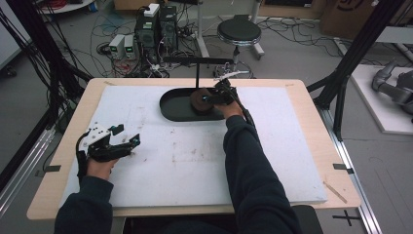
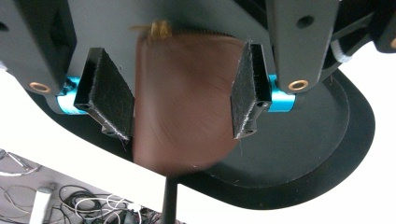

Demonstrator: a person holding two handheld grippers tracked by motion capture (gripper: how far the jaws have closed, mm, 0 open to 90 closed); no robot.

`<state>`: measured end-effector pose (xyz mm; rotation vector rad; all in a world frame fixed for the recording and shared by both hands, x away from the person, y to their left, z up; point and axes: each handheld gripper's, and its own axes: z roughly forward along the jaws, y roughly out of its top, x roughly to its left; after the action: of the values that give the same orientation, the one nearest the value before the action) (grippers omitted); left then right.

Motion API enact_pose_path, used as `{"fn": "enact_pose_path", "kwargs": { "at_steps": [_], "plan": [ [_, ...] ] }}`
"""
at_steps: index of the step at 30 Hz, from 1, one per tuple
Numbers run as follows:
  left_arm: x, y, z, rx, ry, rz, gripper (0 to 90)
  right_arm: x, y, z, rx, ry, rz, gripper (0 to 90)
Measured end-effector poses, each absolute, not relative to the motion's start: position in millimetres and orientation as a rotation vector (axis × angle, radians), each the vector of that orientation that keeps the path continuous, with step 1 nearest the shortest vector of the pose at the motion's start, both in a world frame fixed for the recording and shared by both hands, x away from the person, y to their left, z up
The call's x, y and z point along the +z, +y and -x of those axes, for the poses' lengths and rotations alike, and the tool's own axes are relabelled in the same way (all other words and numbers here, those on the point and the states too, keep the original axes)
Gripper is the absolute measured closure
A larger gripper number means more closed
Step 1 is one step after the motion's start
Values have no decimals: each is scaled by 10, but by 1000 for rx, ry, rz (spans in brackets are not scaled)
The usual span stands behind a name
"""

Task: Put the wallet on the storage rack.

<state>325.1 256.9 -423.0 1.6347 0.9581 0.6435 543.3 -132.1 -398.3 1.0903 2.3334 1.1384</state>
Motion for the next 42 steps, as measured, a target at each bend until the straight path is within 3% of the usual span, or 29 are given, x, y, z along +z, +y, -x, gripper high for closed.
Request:
{"fn": "enact_pose_path", "kwargs": {
  "at_steps": [9,10,11,14,16,25,33,42],
  "plan": [
    [-4222,2574,-3250,639,968,-1625,232,-3794,-1637,-5224,1229,2320,-1020,394],
    [-4221,2578,-3254,645,976,-1621,232,-3781,-1700,-5173,1227,2327,-1009,380],
    [-4225,2583,-3264,637,985,-1616,226,-3746,-1816,-5076,1168,2377,-1015,303],
    [-4232,2585,-3270,635,994,-1615,213,-3723,-1936,-4952,1133,2368,-980,297],
    [-4230,2587,-3276,622,991,-1610,206,-3680,-2121,-4780,1059,2378,-984,197],
    [-4208,2555,-3264,634,968,-1602,194,-3667,-2572,-4243,1149,2252,-925,198],
    [-4193,2486,-3269,642,951,-1601,194,-3877,-2916,-3756,1175,2172,-924,198],
    [-4169,2457,-3282,661,935,-1592,194,-3948,-3094,-3581,1171,2125,-932,198]
  ]
}}
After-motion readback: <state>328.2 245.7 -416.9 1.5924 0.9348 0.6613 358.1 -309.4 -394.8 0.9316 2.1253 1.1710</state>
